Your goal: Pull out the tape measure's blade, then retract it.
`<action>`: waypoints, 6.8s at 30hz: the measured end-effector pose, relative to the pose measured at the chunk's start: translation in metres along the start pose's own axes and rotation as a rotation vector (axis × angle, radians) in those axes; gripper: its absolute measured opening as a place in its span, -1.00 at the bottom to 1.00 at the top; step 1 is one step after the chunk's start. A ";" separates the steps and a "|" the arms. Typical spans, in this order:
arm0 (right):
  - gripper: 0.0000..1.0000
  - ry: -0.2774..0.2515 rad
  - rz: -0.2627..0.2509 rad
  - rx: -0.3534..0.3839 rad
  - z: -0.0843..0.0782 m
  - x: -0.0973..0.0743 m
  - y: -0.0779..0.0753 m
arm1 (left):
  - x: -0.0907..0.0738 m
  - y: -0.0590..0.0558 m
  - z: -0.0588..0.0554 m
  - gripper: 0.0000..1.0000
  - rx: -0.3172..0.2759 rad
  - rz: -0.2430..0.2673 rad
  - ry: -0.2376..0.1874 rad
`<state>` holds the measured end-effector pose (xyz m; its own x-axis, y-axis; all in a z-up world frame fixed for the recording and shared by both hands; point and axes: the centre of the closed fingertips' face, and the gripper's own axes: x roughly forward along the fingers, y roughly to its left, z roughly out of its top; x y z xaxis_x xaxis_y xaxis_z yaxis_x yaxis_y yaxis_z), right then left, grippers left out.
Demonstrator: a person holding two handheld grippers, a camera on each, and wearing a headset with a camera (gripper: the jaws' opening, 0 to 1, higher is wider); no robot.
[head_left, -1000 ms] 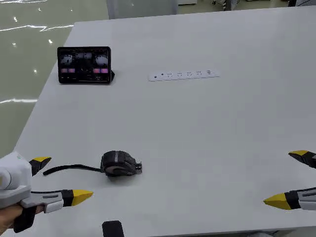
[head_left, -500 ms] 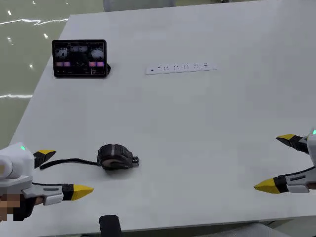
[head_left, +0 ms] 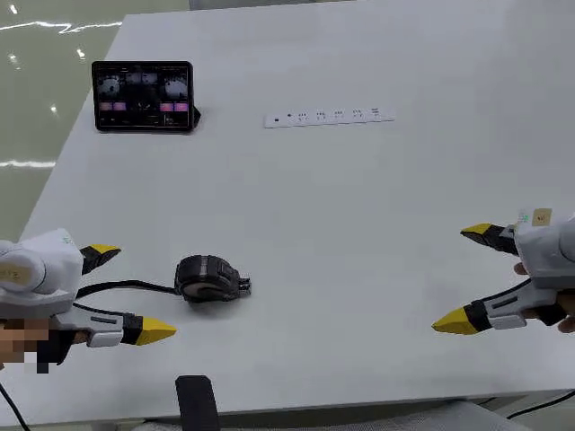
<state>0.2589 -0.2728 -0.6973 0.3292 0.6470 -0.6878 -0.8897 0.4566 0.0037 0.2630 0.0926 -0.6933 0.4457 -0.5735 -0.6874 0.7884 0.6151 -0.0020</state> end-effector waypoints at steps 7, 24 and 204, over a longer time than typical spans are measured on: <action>0.98 -0.006 0.003 -0.043 0.021 0.016 -0.004 | 0.014 0.001 0.007 0.89 0.079 -0.068 0.046; 0.98 -0.014 0.103 -0.095 0.061 0.075 0.017 | 0.047 -0.002 0.015 0.68 0.277 -0.177 0.182; -0.82 0.190 0.317 -0.302 0.088 0.217 0.081 | 0.086 -0.020 0.013 -0.39 0.428 -0.272 0.299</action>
<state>0.2859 -0.0414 -0.7821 -0.0122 0.5899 -0.8074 -0.9983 0.0383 0.0430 0.2913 0.0244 -0.7426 0.1136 -0.4639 -0.8786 0.9864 0.1583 0.0439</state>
